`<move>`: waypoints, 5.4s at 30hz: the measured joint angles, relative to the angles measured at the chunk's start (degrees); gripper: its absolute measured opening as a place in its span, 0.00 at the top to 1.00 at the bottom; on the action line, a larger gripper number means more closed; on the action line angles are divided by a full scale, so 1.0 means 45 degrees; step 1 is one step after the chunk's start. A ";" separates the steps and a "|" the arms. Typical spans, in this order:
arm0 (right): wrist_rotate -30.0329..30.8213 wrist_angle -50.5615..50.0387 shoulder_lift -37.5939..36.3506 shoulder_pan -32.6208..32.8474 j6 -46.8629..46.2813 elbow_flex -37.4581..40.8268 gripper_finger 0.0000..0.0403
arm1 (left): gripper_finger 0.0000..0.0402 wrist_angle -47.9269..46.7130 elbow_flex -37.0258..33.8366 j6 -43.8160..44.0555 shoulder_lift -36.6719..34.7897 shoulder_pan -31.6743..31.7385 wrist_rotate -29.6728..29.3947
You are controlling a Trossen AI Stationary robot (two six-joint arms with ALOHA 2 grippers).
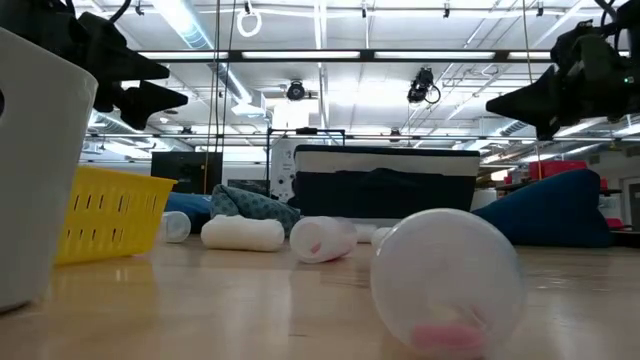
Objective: Pick & place medical supplies in basket/bin
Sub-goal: Put the bottom white rolled gauze into the yellow bin
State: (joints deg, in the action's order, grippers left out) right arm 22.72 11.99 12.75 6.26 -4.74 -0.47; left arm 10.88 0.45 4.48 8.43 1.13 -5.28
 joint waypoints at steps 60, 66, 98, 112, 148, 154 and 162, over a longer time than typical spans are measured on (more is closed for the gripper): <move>-0.1390 -0.3164 1.7240 0.2939 0.5990 -0.9660 0.41 | 0.04 0.2631 0.0005 -0.0274 0.3381 0.0000 0.0087; -0.1373 -0.3871 1.8058 0.3005 0.7618 -1.0272 0.41 | 0.04 0.2593 0.0005 -0.0323 0.3381 0.0002 0.0092; -0.1731 -0.5139 2.0838 0.3342 1.3934 -1.2443 0.49 | 0.04 0.2507 0.0005 -0.0039 0.3381 0.0000 0.0097; -0.2012 -0.4996 2.0898 0.3263 1.4626 -1.2415 0.85 | 0.04 0.2499 0.0005 0.0132 0.3381 -0.0005 0.0097; -0.6468 0.8484 2.0192 0.2523 0.5993 -1.0048 0.95 | 0.05 0.2511 0.0005 0.0017 0.3390 -0.0015 0.0218; -0.6462 1.0831 2.0261 0.1949 0.5631 -0.9591 0.95 | 0.05 0.2513 0.0005 0.0093 0.3395 -0.0015 0.0338; -0.5803 1.1057 2.0289 0.1301 0.5182 -0.9622 0.95 | 0.05 0.3976 0.0005 0.0180 0.4432 -0.0010 0.0566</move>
State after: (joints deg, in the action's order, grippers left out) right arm -3.40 61.74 104.05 12.12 18.58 -43.77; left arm 28.77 0.47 5.29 28.37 1.08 -2.73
